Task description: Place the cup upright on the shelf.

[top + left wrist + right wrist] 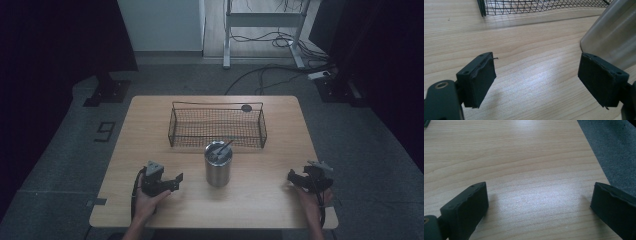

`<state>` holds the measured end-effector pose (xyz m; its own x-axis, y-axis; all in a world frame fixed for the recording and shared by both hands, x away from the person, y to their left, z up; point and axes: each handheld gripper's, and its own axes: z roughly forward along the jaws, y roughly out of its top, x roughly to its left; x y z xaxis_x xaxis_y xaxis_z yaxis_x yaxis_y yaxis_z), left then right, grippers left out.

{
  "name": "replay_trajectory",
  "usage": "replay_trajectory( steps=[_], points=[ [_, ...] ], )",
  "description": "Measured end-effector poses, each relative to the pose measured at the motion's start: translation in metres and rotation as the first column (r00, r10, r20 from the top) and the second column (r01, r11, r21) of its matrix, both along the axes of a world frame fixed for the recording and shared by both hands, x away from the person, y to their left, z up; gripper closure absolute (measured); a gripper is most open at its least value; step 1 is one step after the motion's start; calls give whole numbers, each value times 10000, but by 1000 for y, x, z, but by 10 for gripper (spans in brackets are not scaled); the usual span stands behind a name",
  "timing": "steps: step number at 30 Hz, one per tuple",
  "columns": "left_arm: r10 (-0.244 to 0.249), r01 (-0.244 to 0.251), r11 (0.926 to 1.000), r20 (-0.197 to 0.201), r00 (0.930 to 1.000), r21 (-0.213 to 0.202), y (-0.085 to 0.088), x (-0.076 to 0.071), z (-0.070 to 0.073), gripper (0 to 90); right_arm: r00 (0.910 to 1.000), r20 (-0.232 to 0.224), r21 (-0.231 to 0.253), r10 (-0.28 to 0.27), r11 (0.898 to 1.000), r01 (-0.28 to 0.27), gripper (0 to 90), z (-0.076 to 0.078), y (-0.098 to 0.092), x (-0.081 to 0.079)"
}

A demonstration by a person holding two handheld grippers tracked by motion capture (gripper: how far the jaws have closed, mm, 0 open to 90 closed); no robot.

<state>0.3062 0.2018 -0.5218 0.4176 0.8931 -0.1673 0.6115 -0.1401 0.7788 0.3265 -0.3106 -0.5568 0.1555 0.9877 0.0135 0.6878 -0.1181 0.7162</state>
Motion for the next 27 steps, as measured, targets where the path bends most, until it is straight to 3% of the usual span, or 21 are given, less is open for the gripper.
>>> replay_trajectory(
  steps=[16, 27],
  points=[
    [169, -160, 9994, 281, 9995, -323, 8, -2, 5, 146, 10000, 28, -23, 23, 10000, -23, 22, 0, 0, -1],
    [-194, 197, 9998, 432, 9989, -59, 1, -5, 11, 139, 10000, 38, -8, 45, 10000, -45, 25, 0, 0, -1]
  ],
)
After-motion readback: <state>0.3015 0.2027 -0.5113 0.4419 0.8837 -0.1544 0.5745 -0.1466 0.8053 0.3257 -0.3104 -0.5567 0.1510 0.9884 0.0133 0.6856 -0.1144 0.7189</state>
